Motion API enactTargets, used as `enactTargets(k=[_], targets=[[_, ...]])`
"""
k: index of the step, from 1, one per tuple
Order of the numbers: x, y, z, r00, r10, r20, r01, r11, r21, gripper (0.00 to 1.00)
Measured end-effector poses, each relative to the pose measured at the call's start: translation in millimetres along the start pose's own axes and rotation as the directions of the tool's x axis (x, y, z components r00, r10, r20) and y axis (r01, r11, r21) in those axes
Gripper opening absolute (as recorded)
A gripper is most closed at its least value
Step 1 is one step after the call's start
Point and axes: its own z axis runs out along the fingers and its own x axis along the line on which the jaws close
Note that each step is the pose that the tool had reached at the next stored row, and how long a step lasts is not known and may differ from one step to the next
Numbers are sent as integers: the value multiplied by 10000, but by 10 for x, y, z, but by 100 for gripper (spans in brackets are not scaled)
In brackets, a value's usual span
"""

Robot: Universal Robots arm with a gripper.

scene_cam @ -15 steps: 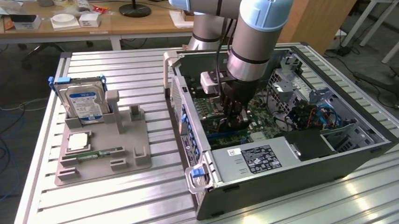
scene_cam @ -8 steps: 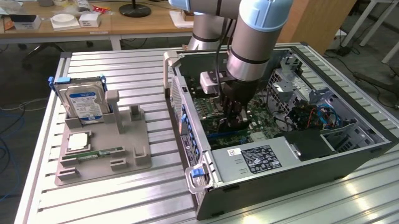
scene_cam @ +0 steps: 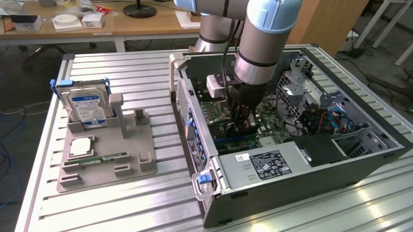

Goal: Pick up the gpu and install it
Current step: 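Insert the gpu into the slot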

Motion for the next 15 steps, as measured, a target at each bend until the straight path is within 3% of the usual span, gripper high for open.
enactTargets(k=[15], targets=[[-3,20,2,10000,-34,1,34,10000,4,27]])
